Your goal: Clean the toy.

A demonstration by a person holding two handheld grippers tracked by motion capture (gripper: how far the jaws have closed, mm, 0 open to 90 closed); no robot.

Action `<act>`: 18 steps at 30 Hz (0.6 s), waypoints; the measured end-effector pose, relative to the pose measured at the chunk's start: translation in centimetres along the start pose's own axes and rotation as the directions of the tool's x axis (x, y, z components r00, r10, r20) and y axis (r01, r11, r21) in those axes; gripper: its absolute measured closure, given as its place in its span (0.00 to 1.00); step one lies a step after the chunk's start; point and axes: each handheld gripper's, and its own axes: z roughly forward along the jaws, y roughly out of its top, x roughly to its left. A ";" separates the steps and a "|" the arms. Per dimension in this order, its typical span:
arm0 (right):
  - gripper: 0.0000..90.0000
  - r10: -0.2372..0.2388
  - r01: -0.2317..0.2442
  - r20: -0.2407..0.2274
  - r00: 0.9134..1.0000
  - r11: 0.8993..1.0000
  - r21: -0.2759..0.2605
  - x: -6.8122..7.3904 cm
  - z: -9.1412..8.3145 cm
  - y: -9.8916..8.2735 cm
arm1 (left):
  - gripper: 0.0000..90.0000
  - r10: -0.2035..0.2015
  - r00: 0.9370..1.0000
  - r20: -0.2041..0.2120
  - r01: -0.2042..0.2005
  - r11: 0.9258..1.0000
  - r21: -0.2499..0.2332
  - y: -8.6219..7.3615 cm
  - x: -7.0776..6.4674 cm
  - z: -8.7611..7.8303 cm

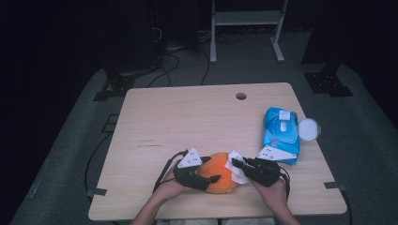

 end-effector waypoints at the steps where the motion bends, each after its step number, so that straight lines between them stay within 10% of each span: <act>1: 0.86 0.006 -0.006 0.006 1.000 1.000 0.003 -0.2 0.0 -0.2 | 0.29 -0.001 1.000 0.001 0.001 1.000 0.000 0.0 0.1 0.0; 12: 0.86 0.009 -0.009 -0.028 1.000 1.000 0.008 -0.3 -0.1 -0.4 | 0.29 -0.028 1.000 0.011 0.028 1.000 -0.012 -0.4 0.7 -0.3; 18: 0.86 0.095 -0.094 -0.027 0.995 0.995 0.025 -2.1 0.1 -1.6 | 0.29 -0.031 0.999 0.011 0.031 0.999 -0.016 -0.4 0.7 -0.2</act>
